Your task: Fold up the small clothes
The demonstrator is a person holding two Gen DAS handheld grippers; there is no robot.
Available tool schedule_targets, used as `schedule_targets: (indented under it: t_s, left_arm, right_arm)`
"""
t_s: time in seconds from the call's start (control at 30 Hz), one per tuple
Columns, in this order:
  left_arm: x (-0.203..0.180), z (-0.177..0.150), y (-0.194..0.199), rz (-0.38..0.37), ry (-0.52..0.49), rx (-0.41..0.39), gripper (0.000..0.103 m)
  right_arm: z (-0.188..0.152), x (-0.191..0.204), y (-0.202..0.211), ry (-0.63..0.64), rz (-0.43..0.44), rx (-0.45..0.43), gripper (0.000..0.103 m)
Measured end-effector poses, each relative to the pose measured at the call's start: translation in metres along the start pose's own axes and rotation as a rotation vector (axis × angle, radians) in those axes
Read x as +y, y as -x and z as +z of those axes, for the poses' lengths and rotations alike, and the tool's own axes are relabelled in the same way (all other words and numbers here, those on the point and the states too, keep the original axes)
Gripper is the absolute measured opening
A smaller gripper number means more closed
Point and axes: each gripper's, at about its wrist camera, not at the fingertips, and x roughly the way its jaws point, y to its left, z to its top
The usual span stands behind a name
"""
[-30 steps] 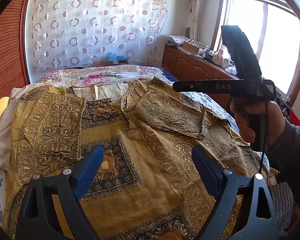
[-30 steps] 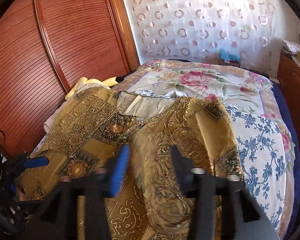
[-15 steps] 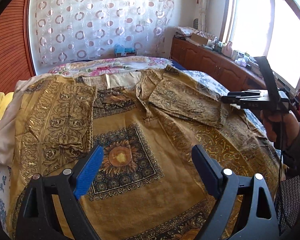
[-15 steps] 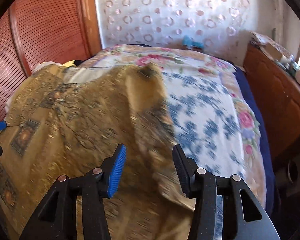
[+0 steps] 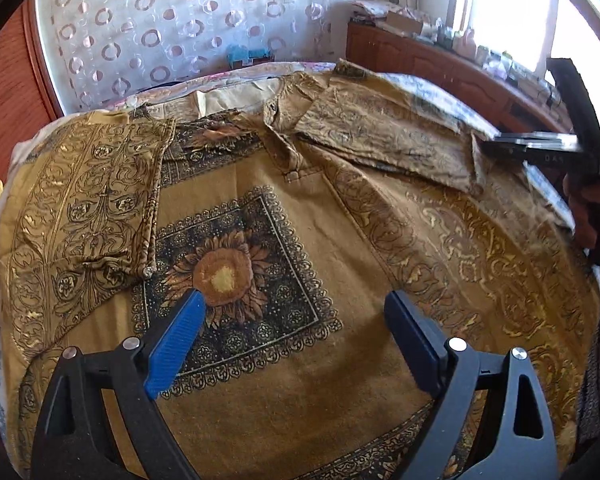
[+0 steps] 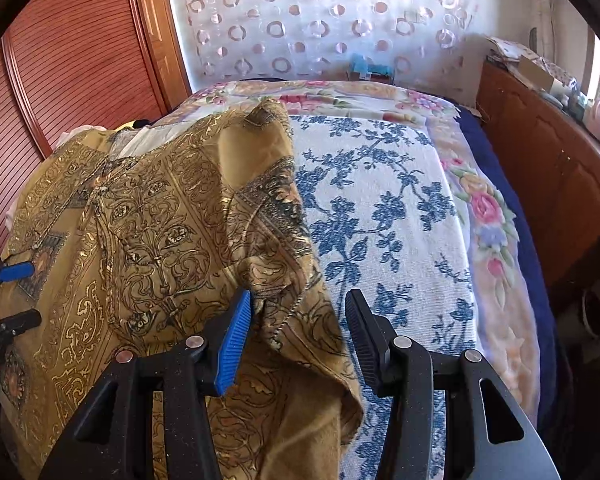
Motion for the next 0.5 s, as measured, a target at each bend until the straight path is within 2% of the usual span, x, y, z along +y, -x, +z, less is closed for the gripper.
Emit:
schedule_targets:
  t_s: [0.23, 0.37, 0.5]
  left_arm:
    - [0.001, -0.001, 0.002, -0.012, -0.003, -0.001, 0.093]
    - [0.007, 0.005, 0.001, -0.036, -0.04, 0.028, 0.093]
    - [0.037, 0.015, 0.02, -0.034, -0.018, -0.026, 0.093]
  right_arm:
    - [0.006, 0.005, 0.0, 0.029, -0.004, -0.015, 0.051]
    - [0.012, 0.008, -0.003, 0.047, -0.003, -0.025, 0.051]
    - [0.021, 0.011, -0.012, 0.06, 0.007, -0.027, 0.051]
